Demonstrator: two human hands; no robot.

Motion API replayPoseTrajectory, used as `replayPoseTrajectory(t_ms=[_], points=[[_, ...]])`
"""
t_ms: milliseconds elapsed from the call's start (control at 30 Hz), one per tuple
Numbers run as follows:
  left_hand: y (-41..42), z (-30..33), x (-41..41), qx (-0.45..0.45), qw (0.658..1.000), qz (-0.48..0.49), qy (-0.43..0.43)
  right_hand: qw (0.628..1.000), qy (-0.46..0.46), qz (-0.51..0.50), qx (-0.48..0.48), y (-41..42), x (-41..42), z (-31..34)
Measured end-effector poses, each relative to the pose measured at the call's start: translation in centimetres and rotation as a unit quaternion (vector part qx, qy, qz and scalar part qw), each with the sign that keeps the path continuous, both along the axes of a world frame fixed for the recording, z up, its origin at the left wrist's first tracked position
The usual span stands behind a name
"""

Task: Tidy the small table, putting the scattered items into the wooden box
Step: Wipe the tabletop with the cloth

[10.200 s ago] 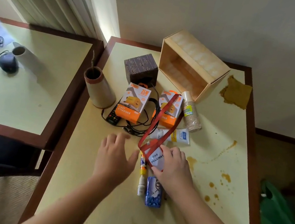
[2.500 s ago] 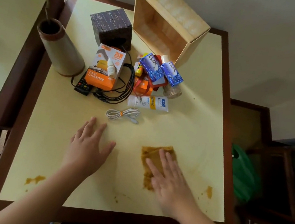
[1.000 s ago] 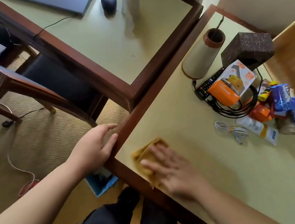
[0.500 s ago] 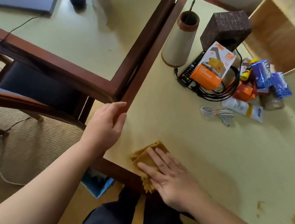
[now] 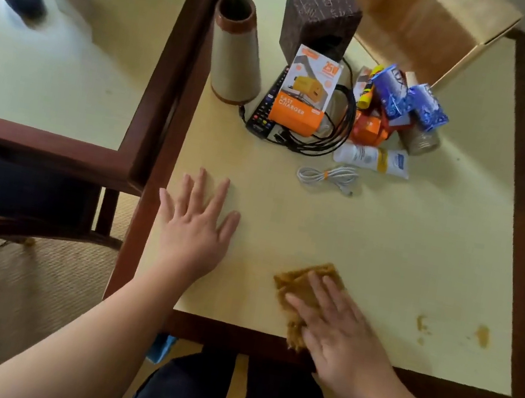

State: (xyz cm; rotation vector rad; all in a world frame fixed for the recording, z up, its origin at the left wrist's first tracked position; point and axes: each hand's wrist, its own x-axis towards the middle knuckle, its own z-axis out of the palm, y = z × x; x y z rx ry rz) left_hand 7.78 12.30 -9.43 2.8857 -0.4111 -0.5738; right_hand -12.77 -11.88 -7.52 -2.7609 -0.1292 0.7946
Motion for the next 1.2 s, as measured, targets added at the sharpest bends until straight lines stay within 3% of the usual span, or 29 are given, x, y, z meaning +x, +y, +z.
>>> replayPoseTrajectory(t_ms=[67,133,233,267,333,400,467,533,633,733,800,833,867,967,1033,1100,1200], points=[[-0.3,-0.1,-0.3,0.015,1.000,0.002,-0.010,0.989,-0.012,-0.132,-0.062,-6.1,0.0,-0.1],[-0.4,-0.2,-0.4,0.014,1.000,0.006,-0.017,0.951,-0.026,-0.297,-0.084,-9.6,2.1,-0.7],[-0.7,0.0,-0.4,0.009,1.000,0.011,-0.016,0.862,-0.064,-0.495,-0.088,-8.2,7.0,-2.1],[-0.8,0.1,-0.4,0.009,1.000,0.014,-0.017,0.857,-0.065,-0.505,-0.082,-6.2,8.3,-2.5],[-0.9,-0.1,-0.5,0.010,1.000,0.018,-0.020,0.913,-0.104,-0.388,-0.069,-1.1,8.3,-3.2],[-1.1,-0.3,-0.4,0.005,0.999,0.024,-0.022,0.984,-0.101,-0.142,-0.026,2.4,4.5,-2.9],[-1.1,-0.7,-0.3,-0.003,0.999,0.032,-0.024,0.996,-0.091,-0.002,-0.010,0.8,-1.3,-2.5],[-1.2,-0.9,-0.2,-0.017,0.998,0.052,-0.028,0.996,-0.078,-0.007,-0.040,-4.3,-5.8,-1.5],[-3.2,-1.4,-1.0,-0.073,0.993,0.077,-0.055,0.978,-0.024,-0.185,-0.097,-14.0,-7.1,-0.9],[-7.4,-1.8,-3.4,-0.138,0.987,0.025,-0.077,0.883,-0.048,-0.450,-0.124,-20.2,-1.7,-1.3],[-10.8,-2.0,-5.4,-0.143,0.987,-0.023,-0.072,0.826,-0.049,-0.545,-0.132,-20.1,2.7,-2.0],[-12.3,-2.0,-6.1,-0.137,0.988,-0.034,-0.068,0.825,-0.048,-0.548,-0.126,-18.4,4.3,-2.3],[-13.7,-2.1,-6.8,-0.129,0.989,-0.032,-0.062,0.851,-0.062,-0.510,-0.115,-16.1,5.1,-2.5],[-16.3,-2.2,-7.6,-0.099,0.994,0.014,-0.042,0.970,-0.107,-0.214,-0.040,-8.9,0.7,-2.2],[-16.8,-2.4,-7.5,-0.081,0.996,0.031,-0.037,0.992,-0.108,-0.060,-0.016,-9.5,-5.7,-2.1],[-16.9,-2.1,-7.5,-0.069,0.996,0.036,-0.033,0.994,-0.099,-0.035,-0.027,-14.1,-11.0,-2.0],[-17.3,-1.8,-7.6,-0.058,0.997,0.042,-0.036,0.988,-0.046,-0.128,-0.069,-21.7,-11.4,-1.2]])
